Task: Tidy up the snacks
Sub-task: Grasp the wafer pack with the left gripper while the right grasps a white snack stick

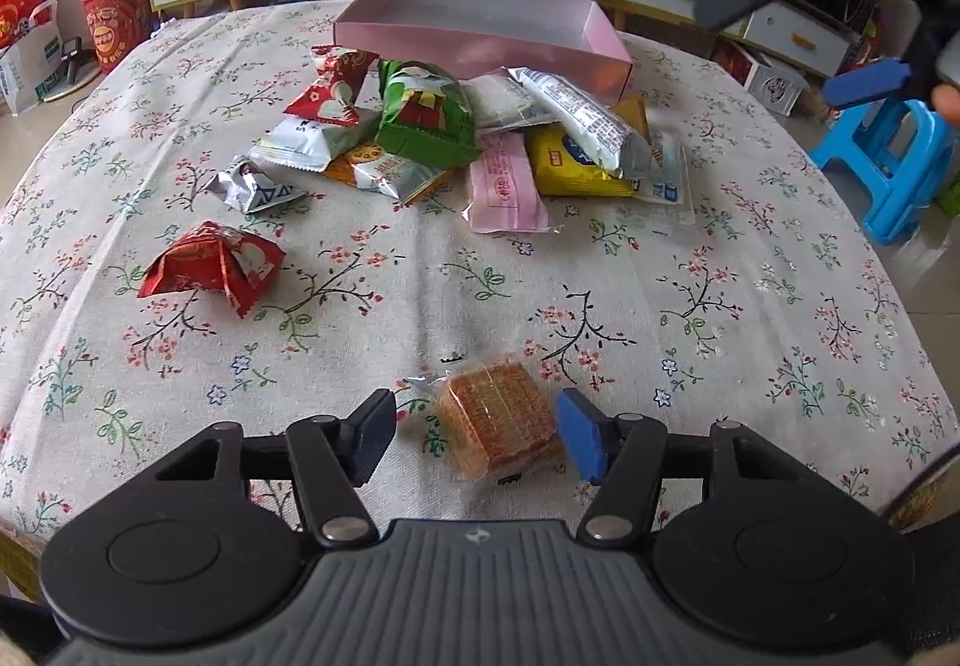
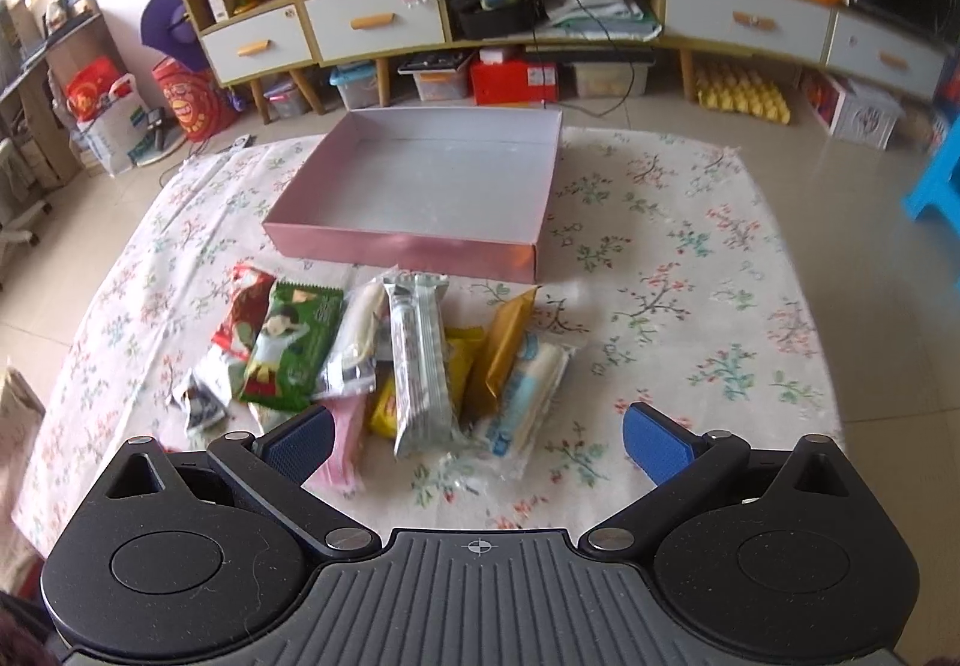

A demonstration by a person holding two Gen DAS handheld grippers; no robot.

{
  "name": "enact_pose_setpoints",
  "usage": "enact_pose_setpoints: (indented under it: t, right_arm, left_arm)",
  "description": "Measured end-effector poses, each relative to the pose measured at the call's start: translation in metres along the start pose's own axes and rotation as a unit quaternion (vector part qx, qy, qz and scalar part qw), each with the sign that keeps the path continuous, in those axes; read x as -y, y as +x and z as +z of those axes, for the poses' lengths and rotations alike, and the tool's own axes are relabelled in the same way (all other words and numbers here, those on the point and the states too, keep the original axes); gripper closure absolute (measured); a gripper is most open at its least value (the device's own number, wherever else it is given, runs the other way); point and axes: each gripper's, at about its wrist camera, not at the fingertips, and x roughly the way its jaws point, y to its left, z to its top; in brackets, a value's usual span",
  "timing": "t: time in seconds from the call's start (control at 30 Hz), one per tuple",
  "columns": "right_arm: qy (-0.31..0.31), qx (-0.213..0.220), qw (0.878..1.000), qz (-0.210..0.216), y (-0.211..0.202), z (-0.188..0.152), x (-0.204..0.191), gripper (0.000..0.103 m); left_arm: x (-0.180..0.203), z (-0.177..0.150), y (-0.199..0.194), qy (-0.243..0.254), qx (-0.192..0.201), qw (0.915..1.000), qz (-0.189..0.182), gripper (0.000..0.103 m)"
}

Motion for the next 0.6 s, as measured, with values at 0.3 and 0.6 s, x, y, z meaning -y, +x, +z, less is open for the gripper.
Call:
enact_pose_setpoints:
  t: [0.3, 0.6]
  right_arm:
    - [0.074, -0.021, 0.997, 0.02, 0.035, 0.015, 0.032, 0.01]
    - [0.007, -0.034, 0.999, 0.042, 0.067, 0.021, 0.006, 0.032]
  left_arm:
    - [0.006, 0.0, 0.006, 0.016, 0.018, 0.9996, -0.015, 0.067]
    - [-0.026, 0.002, 0.003, -0.036, 0.022, 0.9972, -0.061, 0.078]
